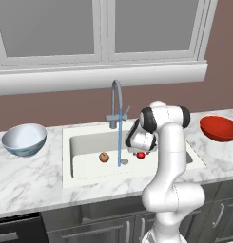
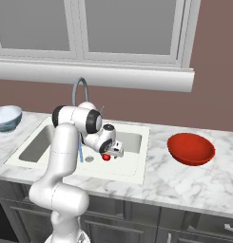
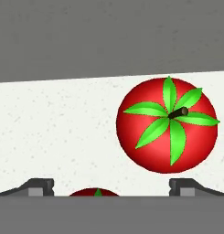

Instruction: Pick the tomatos from the sink and place them in one bowl. Place the peach in the other bowl. Then turn off the sink faucet.

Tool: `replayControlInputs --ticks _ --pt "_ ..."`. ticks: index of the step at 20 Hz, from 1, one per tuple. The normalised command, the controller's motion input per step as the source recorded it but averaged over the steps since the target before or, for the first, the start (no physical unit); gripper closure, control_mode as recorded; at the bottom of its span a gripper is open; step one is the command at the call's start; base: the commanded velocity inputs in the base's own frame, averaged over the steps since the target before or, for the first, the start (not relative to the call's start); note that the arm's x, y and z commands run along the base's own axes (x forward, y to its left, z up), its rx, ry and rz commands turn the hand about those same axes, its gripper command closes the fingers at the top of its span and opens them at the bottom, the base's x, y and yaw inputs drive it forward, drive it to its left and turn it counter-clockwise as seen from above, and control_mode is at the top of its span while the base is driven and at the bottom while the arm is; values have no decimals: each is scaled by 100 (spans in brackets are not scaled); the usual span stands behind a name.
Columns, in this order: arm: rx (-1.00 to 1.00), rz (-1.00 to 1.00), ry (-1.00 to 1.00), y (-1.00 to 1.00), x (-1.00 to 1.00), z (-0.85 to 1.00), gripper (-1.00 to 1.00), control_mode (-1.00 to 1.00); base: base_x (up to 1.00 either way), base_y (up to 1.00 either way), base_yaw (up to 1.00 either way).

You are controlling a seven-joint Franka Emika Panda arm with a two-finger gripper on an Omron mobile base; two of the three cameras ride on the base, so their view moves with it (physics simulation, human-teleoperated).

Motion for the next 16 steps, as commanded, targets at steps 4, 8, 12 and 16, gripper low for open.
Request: replayControlInputs --ticks 4,8,12,16 --pt "0 0 6 0 -27 -17 -100 -100 0 0 0" --pt "0 0 4 0 -22 -23 -100 -100 0 0 0" --pt "0 0 0 2 -5 -34 -100 -100 0 0 0" --pt "0 0 0 13 -6 -53 -100 -100 0 0 0"
